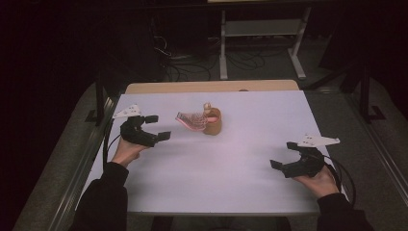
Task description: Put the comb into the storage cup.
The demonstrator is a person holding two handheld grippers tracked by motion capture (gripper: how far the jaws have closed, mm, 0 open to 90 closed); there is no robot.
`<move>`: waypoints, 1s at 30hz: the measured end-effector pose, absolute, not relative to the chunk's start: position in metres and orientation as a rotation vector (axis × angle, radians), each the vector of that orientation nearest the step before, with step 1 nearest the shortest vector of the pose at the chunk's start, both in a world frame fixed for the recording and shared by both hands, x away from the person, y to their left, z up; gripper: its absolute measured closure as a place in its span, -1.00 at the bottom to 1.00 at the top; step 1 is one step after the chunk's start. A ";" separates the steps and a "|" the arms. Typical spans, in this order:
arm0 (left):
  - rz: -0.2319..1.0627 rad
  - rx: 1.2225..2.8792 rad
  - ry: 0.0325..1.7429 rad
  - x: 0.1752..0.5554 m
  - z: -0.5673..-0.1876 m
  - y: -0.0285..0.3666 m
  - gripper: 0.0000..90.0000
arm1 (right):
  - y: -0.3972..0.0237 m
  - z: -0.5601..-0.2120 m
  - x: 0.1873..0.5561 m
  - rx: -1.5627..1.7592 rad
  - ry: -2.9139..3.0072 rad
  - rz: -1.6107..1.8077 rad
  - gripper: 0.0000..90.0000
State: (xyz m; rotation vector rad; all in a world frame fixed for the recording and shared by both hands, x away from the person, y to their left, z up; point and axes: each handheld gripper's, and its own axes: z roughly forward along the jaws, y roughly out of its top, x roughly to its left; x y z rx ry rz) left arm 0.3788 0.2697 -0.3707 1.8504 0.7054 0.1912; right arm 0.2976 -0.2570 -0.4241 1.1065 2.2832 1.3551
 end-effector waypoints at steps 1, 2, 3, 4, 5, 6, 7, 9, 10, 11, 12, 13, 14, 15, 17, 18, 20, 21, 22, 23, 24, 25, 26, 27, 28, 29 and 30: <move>0.191 1.850 0.705 0.379 -0.371 0.270 -1.00 | -0.257 -0.424 0.298 1.107 2.283 1.354 -1.00; 0.198 1.846 0.705 0.377 -0.371 0.271 -1.00 | -0.257 -0.424 0.298 1.107 2.283 1.354 -1.00; 0.200 1.837 0.704 0.374 -0.371 0.274 -1.00 | -0.258 -0.424 0.298 1.111 2.282 1.353 -1.00; 0.201 1.834 0.704 0.372 -0.371 0.275 -1.00 | -0.258 -0.424 0.297 1.110 2.282 1.353 -1.00; 0.201 1.834 0.704 0.372 -0.371 0.275 -1.00 | -0.258 -0.424 0.297 1.110 2.282 1.353 -1.00; 0.207 1.834 0.705 0.369 -0.373 0.278 -1.00 | -0.258 -0.424 0.297 1.110 2.280 1.354 -1.00; 0.213 1.834 0.707 0.368 -0.374 0.279 -1.00 | -0.258 -0.424 0.297 1.110 2.280 1.354 -1.00; 0.213 1.827 0.716 0.365 -0.377 0.282 -1.00 | -0.258 -0.424 0.297 1.108 2.281 1.353 -1.00; 0.213 1.827 0.716 0.365 -0.377 0.282 -1.00 | -0.258 -0.424 0.297 1.108 2.281 1.353 -1.00; 0.210 1.821 0.724 0.363 -0.381 0.286 -1.00 | -0.258 -0.424 0.297 1.107 2.281 1.352 -1.00; 0.210 1.821 0.724 0.363 -0.381 0.286 -1.00 | -0.258 -0.424 0.297 1.107 2.281 1.352 -1.00; 0.205 1.813 0.728 0.361 -0.382 0.288 -1.00 | -0.258 -0.424 0.297 1.106 2.281 1.351 -1.00; 0.201 1.806 0.734 0.360 -0.384 0.290 -1.00 | -0.258 -0.424 0.297 1.109 2.281 1.351 -1.00; 0.202 1.801 0.741 0.358 -0.386 0.292 -1.00 | -0.258 -0.424 0.297 1.109 2.281 1.351 -1.00; 0.205 1.786 0.752 0.355 -0.389 0.296 -1.00 | -0.258 -0.425 0.297 1.110 2.282 1.350 -1.00; 0.207 1.778 0.754 0.354 -0.390 0.298 -1.00 | -0.257 -0.425 0.297 1.109 2.284 1.347 -1.00; 0.219 1.768 0.763 0.350 -0.392 0.302 -1.00 | -0.257 -0.425 0.297 1.109 2.286 1.345 -1.00; 0.219 1.768 0.763 0.350 -0.392 0.302 -1.00 | -0.257 -0.425 0.297 1.109 2.286 1.345 -1.00; 0.219 1.769 0.763 0.349 -0.393 0.303 -1.00 | -0.257 -0.426 0.297 1.109 2.287 1.343 -1.00; 0.227 1.774 0.769 0.346 -0.394 0.305 -1.00 | -0.257 -0.426 0.297 1.109 2.286 1.342 -1.00; 0.227 1.774 0.769 0.346 -0.394 0.305 -1.00 | -0.257 -0.426 0.297 1.109 2.286 1.342 -1.00; 0.232 1.787 0.773 0.342 -0.396 0.305 -1.00 | -0.257 -0.426 0.297 1.109 2.288 1.338 -1.00; 0.239 1.795 0.774 0.340 -0.397 0.306 -1.00 | -0.257 -0.426 0.297 1.108 2.290 1.334 -1.00; 0.248 1.795 0.777 0.338 -0.398 0.307 -1.00 | -0.257 -0.427 0.298 1.107 2.291 1.330 -1.00; 0.248 1.795 0.777 0.338 -0.398 0.307 -1.00 | -0.257 -0.427 0.298 1.107 2.291 1.330 -1.00; 0.260 1.793 0.788 0.334 -0.401 0.309 -1.00 | -0.256 -0.427 0.298 1.105 2.294 1.326 -1.00; 0.260 1.793 0.788 0.334 -0.401 0.309 -1.00 | -0.257 -0.427 0.297 1.104 2.294 1.325 -1.00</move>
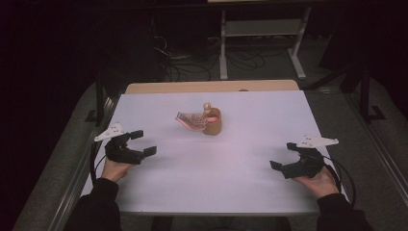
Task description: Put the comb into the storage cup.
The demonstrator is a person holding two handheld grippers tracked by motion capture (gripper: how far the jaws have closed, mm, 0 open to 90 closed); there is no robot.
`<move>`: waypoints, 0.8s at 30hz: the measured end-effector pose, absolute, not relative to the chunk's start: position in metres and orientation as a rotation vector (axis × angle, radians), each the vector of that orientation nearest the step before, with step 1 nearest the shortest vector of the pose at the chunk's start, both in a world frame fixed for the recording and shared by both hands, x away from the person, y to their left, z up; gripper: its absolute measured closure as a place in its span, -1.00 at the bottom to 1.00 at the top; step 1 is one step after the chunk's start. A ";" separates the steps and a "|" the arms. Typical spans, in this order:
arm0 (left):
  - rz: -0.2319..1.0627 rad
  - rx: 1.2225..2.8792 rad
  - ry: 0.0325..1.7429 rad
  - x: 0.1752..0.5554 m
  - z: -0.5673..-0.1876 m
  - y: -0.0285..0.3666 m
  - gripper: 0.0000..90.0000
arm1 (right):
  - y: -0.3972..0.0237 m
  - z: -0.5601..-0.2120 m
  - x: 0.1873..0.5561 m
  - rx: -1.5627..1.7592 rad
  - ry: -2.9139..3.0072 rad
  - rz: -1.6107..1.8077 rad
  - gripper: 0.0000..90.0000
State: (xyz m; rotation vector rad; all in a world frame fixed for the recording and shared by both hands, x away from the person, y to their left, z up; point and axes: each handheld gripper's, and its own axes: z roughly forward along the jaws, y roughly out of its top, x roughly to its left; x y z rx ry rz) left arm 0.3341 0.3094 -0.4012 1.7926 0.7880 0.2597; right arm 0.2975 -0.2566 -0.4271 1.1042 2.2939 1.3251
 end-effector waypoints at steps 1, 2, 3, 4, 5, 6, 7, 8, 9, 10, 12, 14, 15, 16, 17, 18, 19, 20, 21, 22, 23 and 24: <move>0.279 1.784 0.798 0.330 -0.404 0.313 -1.00 | -0.257 -0.427 0.297 1.103 2.294 1.326 -1.00; 0.279 1.784 0.798 0.330 -0.404 0.313 -1.00 | -0.257 -0.427 0.297 1.103 2.294 1.326 -1.00; 0.293 1.768 0.807 0.327 -0.407 0.316 -1.00 | -0.257 -0.427 0.297 1.106 2.290 1.330 -1.00; 0.293 1.768 0.807 0.327 -0.407 0.316 -1.00 | -0.257 -0.427 0.297 1.106 2.290 1.330 -1.00; 0.300 1.765 0.808 0.325 -0.408 0.318 -1.00 | -0.258 -0.427 0.297 1.108 2.289 1.329 -1.00; 0.324 1.756 0.817 0.321 -0.410 0.321 -1.00 | -0.258 -0.428 0.297 1.109 2.289 1.327 -1.00; 0.324 1.756 0.817 0.321 -0.410 0.321 -1.00 | -0.258 -0.428 0.297 1.109 2.289 1.327 -1.00; 0.344 1.745 0.826 0.318 -0.411 0.325 -1.00 | -0.259 -0.428 0.296 1.112 2.287 1.327 -1.00; 0.344 1.745 0.826 0.318 -0.411 0.325 -1.00 | -0.259 -0.428 0.296 1.112 2.287 1.327 -1.00; 0.348 1.744 0.831 0.317 -0.412 0.327 -1.00 | -0.259 -0.428 0.296 1.114 2.286 1.327 -1.00; 0.357 1.748 0.845 0.314 -0.415 0.334 -1.00 | -0.260 -0.429 0.296 1.116 2.287 1.326 -1.00; 0.364 1.754 0.844 0.313 -0.416 0.337 -1.00 | -0.260 -0.429 0.296 1.114 2.289 1.322 -1.00; 0.372 1.748 0.852 0.311 -0.416 0.340 -1.00 | -0.260 -0.430 0.296 1.115 2.293 1.311 -1.00; 0.376 1.742 0.854 0.311 -0.416 0.341 -1.00 | -0.260 -0.431 0.296 1.115 2.295 1.308 -1.00; 0.376 1.742 0.854 0.311 -0.416 0.341 -1.00 | -0.260 -0.431 0.296 1.115 2.295 1.307 -1.00; 0.379 1.737 0.856 0.311 -0.416 0.342 -1.00 | -0.260 -0.431 0.296 1.115 2.294 1.307 -1.00; 0.387 1.738 0.856 0.310 -0.416 0.343 -1.00 | -0.260 -0.431 0.296 1.115 2.292 1.307 -1.00; 0.387 1.738 0.856 0.310 -0.416 0.343 -1.00 | -0.260 -0.431 0.296 1.115 2.292 1.307 -1.00; 0.386 1.739 0.855 0.309 -0.417 0.344 -1.00 | -0.260 -0.431 0.296 1.116 2.289 1.310 -1.00; 0.385 1.747 0.848 0.308 -0.417 0.344 -1.00 | -0.261 -0.431 0.296 1.119 2.286 1.312 -1.00; 0.385 1.750 0.845 0.307 -0.417 0.344 -1.00 | -0.261 -0.431 0.296 1.121 2.285 1.314 -1.00; 0.385 1.750 0.845 0.307 -0.417 0.344 -1.00 | -0.262 -0.431 0.296 1.126 2.284 1.315 -1.00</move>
